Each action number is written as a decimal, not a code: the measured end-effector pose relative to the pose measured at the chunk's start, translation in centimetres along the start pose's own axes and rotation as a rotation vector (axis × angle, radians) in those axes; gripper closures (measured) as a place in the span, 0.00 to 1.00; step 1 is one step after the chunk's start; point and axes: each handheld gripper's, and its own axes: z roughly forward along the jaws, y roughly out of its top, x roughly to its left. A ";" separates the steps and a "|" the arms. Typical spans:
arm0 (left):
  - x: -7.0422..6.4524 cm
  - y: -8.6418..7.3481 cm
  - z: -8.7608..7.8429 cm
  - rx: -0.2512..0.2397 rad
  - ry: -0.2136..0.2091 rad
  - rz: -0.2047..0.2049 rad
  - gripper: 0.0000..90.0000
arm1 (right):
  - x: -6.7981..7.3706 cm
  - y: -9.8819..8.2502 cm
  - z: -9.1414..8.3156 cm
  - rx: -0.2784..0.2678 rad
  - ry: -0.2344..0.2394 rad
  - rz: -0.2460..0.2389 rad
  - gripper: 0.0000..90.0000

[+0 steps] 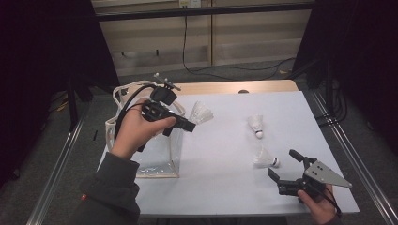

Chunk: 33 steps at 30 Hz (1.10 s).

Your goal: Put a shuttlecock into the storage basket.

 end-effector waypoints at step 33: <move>1.0 1.3 -1.6 -0.017 0.045 -0.013 0.73 | 0.1 0.0 0.0 0.003 0.002 -0.010 0.01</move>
